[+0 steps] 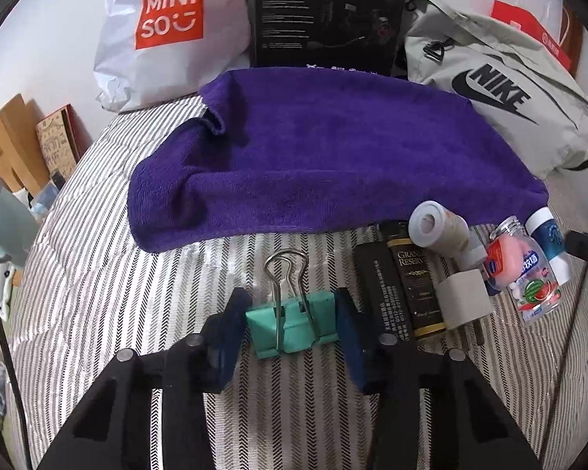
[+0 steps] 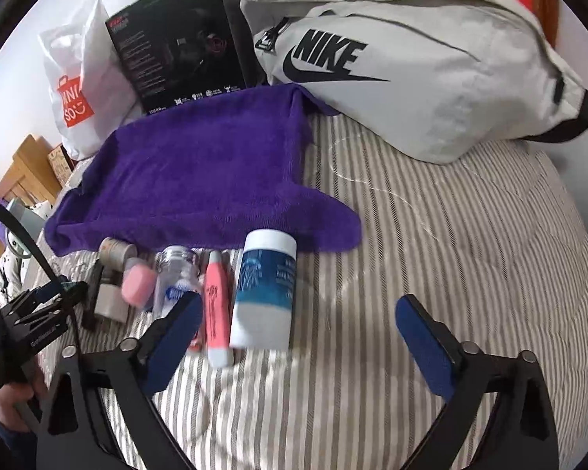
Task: Organize rigid objects
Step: 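Grasp the teal binder clip with the left tool while the right tool grasps the white-blue container, then carry the teal clip onto the towel with the left tool while the right tool carries the container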
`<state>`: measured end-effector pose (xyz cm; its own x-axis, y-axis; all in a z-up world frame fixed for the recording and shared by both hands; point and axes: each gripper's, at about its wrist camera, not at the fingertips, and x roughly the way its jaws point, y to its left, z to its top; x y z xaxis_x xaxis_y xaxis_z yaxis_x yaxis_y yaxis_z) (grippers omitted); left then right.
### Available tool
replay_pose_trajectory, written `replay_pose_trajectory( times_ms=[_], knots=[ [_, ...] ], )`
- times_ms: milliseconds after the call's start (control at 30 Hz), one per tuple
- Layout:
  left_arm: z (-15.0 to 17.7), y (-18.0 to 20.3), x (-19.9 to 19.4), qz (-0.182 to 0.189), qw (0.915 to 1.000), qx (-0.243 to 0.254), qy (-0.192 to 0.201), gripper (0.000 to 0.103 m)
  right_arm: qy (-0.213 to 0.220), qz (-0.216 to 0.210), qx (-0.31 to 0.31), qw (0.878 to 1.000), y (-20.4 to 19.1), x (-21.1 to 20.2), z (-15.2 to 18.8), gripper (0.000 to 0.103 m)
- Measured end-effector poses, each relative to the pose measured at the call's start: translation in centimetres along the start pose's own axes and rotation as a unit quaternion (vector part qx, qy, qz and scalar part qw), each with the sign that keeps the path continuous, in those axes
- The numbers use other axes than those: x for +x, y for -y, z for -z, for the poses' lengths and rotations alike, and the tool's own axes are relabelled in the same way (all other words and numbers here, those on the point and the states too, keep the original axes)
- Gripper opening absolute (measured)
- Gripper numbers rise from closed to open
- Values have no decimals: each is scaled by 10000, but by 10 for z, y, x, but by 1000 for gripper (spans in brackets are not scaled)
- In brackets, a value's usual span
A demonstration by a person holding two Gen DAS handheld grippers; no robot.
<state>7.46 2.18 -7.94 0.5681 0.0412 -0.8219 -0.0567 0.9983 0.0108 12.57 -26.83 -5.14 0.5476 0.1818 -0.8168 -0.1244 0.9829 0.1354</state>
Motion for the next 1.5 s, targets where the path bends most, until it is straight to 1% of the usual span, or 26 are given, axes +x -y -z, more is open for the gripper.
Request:
replay_pose_trajectory(
  times_ms=[100,133,167,233,267,300,333,367,433,533,633,733,800,867,967,1033,1167,1300,1433,1500],
  knots=[
    [0,-3,0,81,10000,-49,-7,42,-52,-15,-139,9999,-6,13,-4,85],
    [-1,-3,1,85,10000,-19,-13,42,-69,-40,-200,9998,-9,18,-5,78],
    [-1,-3,1,88,10000,-1,-23,42,-109,-41,-227,9997,-10,22,-5,76],
    [-1,-3,0,102,9999,-10,-25,42,-207,-10,-273,9994,-13,31,-5,73],
    [-1,-3,1,98,9999,26,-17,42,-244,23,-319,9992,-15,35,-4,69],
    [-1,-3,1,105,9999,34,-14,42,-265,54,-374,9989,-16,38,-3,66],
    [-1,-4,1,122,9999,23,-14,42,-254,77,-412,9988,-17,40,-2,64],
    [0,-4,0,134,9999,42,-19,42,-240,104,-443,9987,-17,44,0,64],
    [0,-5,-1,147,9999,59,-41,42,-118,220,-605,9979,-20,43,3,59],
    [1,-6,-1,164,9998,73,-20,43,-170,217,-758,9967,-18,40,7,43],
    [1,-5,-1,119,9999,49,23,43,-188,125,-676,9975,-12,39,8,42],
    [0,-5,0,173,9998,97,59,42,-138,267,-922,9953,-18,40,9,42],
    [-1,-7,0,220,9997,73,46,42,-101,266,-978,9948,-20,40,9,42],
    [-2,-10,0,294,9996,26,23,42,-101,214,-984,9949,-19,41,7,38],
    [0,-15,-3,319,9995,-51,11,42,-165,52,-931,9955,-15,38,6,37],
    [0,-19,-7,344,9994,-99,28,42,-207,-170,-779,9966,-10,34,7,37],
    [-1,-27,-16,426,9988,-216,84,42,-113,-180,-781,9967,-9,19,8,37],
    [-5,-33,-26,455,9984,-290,159,42,-74,-281,-774,9966,-12,7,7,37],
    [-15,-37,-36,527,9976,-379,237,42,30,-352,-868,9956,-19,-4,4,37],
    [-21,-39,-41,487,9978,-338,286,42,34,-400,-876,9953,-21,-7,1,37]
  ],
)
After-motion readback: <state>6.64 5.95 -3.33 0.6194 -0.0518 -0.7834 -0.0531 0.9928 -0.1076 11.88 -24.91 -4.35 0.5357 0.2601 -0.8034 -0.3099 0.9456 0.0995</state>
